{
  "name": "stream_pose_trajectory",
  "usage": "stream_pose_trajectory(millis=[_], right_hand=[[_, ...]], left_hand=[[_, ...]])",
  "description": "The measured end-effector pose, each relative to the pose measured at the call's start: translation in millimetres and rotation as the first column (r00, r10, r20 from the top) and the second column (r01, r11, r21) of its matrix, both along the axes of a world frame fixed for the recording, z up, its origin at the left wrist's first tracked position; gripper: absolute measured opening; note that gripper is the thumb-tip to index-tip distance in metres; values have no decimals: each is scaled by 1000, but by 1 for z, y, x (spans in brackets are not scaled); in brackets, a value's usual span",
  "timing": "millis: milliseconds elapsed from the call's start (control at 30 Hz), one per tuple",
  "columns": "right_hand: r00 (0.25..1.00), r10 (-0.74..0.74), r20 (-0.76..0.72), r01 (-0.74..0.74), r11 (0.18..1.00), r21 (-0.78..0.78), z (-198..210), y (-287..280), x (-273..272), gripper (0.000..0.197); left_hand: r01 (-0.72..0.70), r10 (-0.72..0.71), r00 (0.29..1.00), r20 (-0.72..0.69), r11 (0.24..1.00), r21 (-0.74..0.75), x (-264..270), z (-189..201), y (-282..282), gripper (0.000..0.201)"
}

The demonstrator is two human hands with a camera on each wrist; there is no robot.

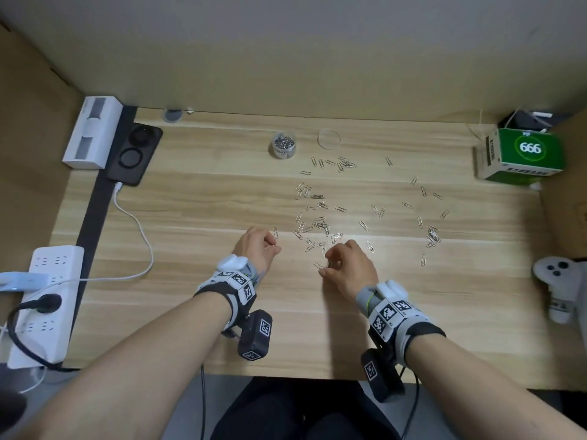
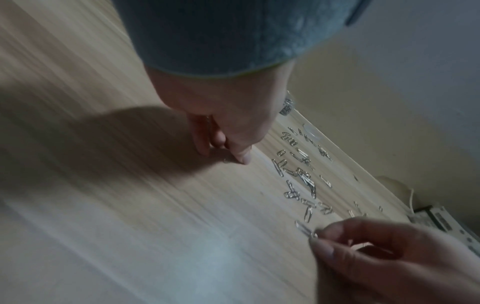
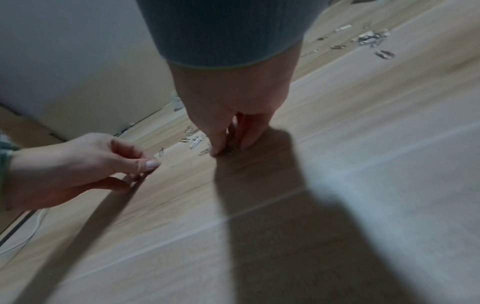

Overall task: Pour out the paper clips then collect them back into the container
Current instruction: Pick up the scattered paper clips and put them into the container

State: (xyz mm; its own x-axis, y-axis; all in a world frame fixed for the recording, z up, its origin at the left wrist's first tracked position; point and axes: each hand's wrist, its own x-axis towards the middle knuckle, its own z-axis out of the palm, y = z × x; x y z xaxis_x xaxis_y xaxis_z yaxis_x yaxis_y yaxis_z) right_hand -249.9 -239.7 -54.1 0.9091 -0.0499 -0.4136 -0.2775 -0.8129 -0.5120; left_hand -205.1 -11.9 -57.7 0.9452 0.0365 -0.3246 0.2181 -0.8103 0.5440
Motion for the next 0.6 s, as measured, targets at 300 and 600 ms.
stream_pose_trajectory(millis=[300, 600], right_hand=[[993, -108, 38, 106, 993, 47, -3, 3, 1, 9], [973, -223, 58, 197, 936, 290, 5, 15, 12, 23]], left_hand=[[117, -115, 992, -57, 993, 28, 0, -4, 4, 12], [-107, 107, 994, -10, 974, -200, -6, 11, 20, 21]])
